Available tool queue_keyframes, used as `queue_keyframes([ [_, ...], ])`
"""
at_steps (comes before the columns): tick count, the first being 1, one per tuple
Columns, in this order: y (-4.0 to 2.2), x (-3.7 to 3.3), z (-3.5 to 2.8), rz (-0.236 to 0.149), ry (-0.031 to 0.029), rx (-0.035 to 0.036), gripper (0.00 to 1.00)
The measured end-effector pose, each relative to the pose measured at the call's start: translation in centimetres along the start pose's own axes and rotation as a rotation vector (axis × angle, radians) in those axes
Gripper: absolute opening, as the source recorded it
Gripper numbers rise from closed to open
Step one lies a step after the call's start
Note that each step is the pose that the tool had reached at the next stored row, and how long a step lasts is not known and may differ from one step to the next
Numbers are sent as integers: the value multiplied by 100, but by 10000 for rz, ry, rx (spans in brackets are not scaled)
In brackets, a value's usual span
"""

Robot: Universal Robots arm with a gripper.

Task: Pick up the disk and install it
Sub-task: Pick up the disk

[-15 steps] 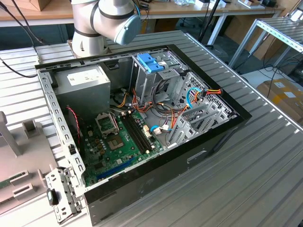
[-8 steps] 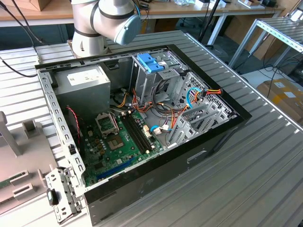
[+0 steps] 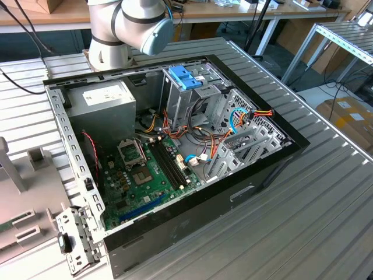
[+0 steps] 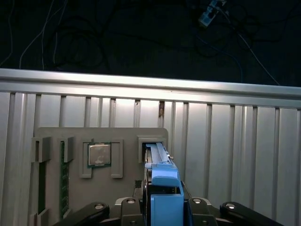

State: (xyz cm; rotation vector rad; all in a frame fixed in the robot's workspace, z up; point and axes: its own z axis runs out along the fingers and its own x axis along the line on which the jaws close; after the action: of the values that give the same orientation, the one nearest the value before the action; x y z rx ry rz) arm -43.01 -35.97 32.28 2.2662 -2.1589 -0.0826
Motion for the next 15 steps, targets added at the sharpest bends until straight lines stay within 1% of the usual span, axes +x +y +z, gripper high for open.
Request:
queue_keyframes([
  [9,3,-2,-74,-1,-13,1,37],
  [15,6,-4,-129,-2,-38,3,37],
])
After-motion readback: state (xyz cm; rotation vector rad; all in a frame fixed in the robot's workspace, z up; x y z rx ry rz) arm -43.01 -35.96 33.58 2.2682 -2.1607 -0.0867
